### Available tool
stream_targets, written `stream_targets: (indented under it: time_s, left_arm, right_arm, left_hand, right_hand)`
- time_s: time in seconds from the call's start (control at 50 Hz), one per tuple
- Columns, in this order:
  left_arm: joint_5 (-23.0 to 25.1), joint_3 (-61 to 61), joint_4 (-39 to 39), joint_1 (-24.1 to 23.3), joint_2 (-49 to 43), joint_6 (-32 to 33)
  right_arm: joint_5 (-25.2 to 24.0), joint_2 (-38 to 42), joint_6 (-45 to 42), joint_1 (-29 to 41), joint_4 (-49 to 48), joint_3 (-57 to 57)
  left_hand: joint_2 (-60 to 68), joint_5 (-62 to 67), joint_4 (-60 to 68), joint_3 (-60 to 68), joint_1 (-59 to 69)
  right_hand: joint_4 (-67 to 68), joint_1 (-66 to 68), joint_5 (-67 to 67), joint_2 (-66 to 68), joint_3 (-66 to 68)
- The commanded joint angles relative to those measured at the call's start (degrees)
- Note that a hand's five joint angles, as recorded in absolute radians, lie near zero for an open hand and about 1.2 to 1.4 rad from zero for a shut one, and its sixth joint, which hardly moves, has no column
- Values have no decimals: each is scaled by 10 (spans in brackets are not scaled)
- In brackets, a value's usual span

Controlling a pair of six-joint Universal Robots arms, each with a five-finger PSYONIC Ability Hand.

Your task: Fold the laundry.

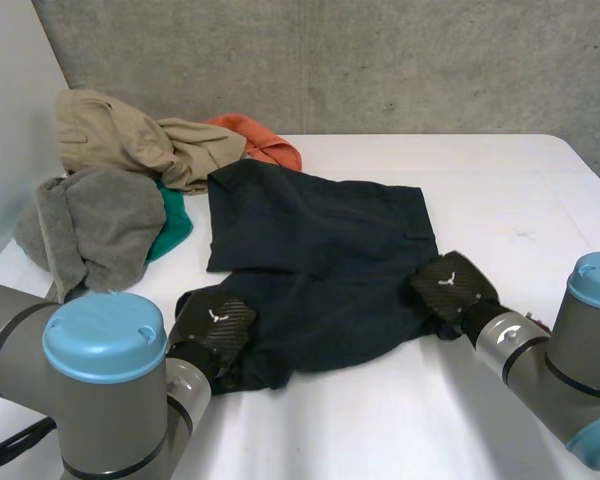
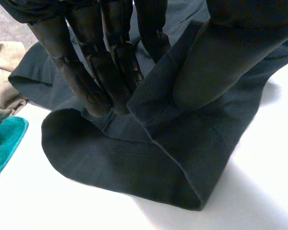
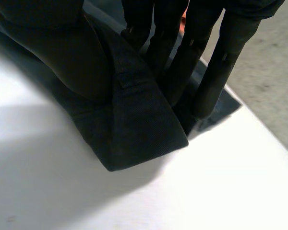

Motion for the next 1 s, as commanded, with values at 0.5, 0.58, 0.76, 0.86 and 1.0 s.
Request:
stream_targets:
  time_s: [0.5, 0.58, 0.76, 0.86, 1.0]
  left_arm:
    - [76, -20, -317, -39, 179, 66]
    - [42, 62, -228, -23, 117, 66]
    - [4, 268, -87, 17, -46, 94]
    - [0, 402, -60, 28, -150, 125]
    - [-6, 600, -52, 35, -327, 150]
  right_arm:
    - [8, -175, -202, -113, 705, -167]
    - [17, -129, -136, -91, 614, -201]
    - [86, -42, -62, -62, 406, -266]
    - [102, 8, -50, -53, 288, -295]
    - [107, 107, -50, -37, 124, -334]
  left_hand:
    - [119, 126, 118, 123, 157]
    - [119, 126, 118, 123, 157]
    - [119, 126, 118, 123, 157]
    - [119, 126, 118, 123, 157]
    - [119, 126, 118, 123, 157]
  right_hand:
    - [122, 167, 143, 126, 125]
    - [122, 167, 143, 126, 125]
    - [122, 167, 143, 126, 125]
    - [122, 167, 143, 126, 125]
    - [122, 167, 143, 126, 125]
